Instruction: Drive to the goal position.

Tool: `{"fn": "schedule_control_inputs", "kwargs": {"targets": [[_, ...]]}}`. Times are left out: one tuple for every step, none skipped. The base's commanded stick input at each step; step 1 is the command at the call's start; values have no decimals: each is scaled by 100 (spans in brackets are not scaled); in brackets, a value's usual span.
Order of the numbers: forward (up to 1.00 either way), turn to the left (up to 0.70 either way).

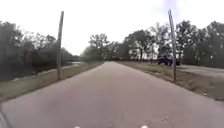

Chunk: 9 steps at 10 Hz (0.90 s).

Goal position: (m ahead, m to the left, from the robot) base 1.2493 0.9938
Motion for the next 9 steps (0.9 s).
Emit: {"fn": "schedule_control_inputs", "kwargs": {"targets": [[70,0],[70,0],[70,0],[70,0],[70,0],[70,0],[70,0],[70,0],[70,0]]}}
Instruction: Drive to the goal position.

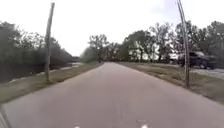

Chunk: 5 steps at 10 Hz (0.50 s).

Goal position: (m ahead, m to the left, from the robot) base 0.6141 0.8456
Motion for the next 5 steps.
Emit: {"fn": "schedule_control_inputs", "kwargs": {"targets": [[70,0],[70,0],[70,0],[70,0],[70,0]]}}
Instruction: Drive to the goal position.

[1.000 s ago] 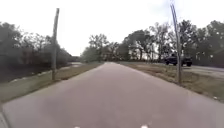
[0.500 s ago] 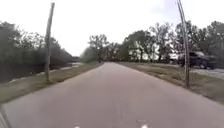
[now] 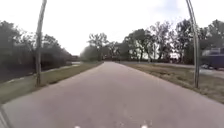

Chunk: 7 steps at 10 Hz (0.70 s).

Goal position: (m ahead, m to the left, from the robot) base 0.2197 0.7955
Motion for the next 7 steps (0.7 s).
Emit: {"fn": "schedule_control_inputs", "kwargs": {"targets": [[70,0],[70,0],[70,0],[70,0],[70,0],[70,0],[70,0]]}}
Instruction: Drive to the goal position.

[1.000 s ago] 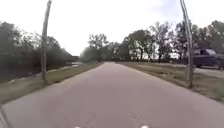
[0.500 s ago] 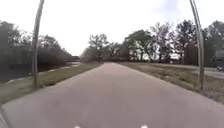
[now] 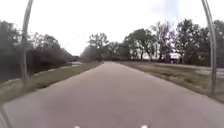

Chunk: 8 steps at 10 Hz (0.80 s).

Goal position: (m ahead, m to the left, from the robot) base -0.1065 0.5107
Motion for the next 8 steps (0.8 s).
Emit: {"fn": "schedule_control_inputs", "kwargs": {"targets": [[70,0],[70,0],[70,0],[70,0],[70,0],[70,0],[70,0],[70,0]]}}
